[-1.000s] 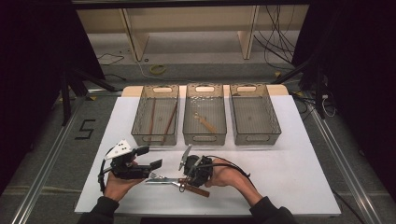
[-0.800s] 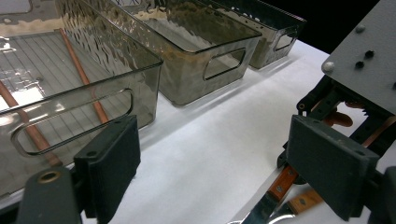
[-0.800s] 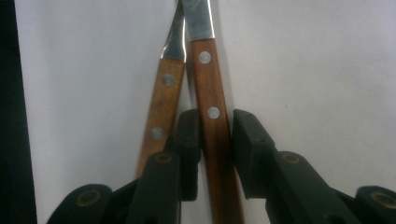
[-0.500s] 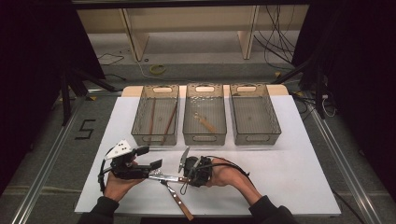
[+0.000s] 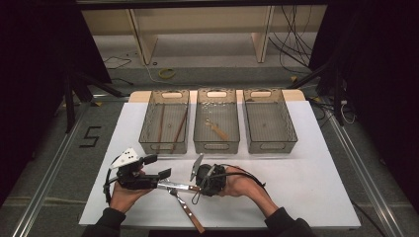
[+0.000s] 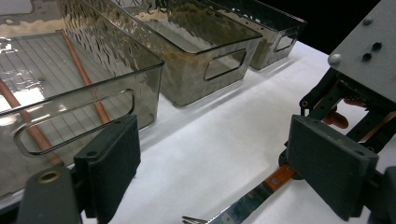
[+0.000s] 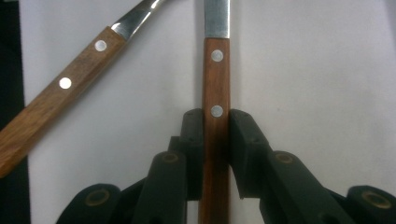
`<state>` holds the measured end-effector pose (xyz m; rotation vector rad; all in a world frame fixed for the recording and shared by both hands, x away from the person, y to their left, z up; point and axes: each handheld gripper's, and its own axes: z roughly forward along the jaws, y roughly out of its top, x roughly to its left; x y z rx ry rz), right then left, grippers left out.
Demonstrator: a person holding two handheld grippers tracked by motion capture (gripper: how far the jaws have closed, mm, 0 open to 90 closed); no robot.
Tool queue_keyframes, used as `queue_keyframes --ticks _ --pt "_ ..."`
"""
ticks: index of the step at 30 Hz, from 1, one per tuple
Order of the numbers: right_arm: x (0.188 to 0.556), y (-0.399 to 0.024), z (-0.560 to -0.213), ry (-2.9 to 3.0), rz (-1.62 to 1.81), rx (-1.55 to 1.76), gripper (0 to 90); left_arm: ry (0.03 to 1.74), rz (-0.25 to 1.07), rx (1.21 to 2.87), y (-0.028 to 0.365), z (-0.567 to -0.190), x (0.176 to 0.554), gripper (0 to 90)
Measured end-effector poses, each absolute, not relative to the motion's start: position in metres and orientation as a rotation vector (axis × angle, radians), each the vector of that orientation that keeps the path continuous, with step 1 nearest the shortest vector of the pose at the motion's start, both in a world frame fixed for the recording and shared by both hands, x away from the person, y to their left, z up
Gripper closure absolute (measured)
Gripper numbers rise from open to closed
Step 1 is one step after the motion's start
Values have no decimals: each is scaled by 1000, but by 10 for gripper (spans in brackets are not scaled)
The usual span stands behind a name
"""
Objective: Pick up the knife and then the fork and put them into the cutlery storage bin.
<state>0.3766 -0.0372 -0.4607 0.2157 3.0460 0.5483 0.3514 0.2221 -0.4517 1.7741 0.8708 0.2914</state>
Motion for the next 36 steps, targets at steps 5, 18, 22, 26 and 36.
queue_keyframes --ticks 5,18,22,26,36 --pt "380 -42 -456 3049 619 271 771 877 306 1755 223 -451 350 170" --pt "395 -74 -438 2972 780 470 771 887 319 1730 227 -450 350 171" --pt "401 -90 -429 2931 839 551 771 887 319 1731 227 -450 349 171" --pt "407 -109 -418 2879 897 625 770 888 315 1729 227 -450 350 171" --pt "418 -148 -397 2756 990 771 770 889 311 1733 226 -450 349 171"
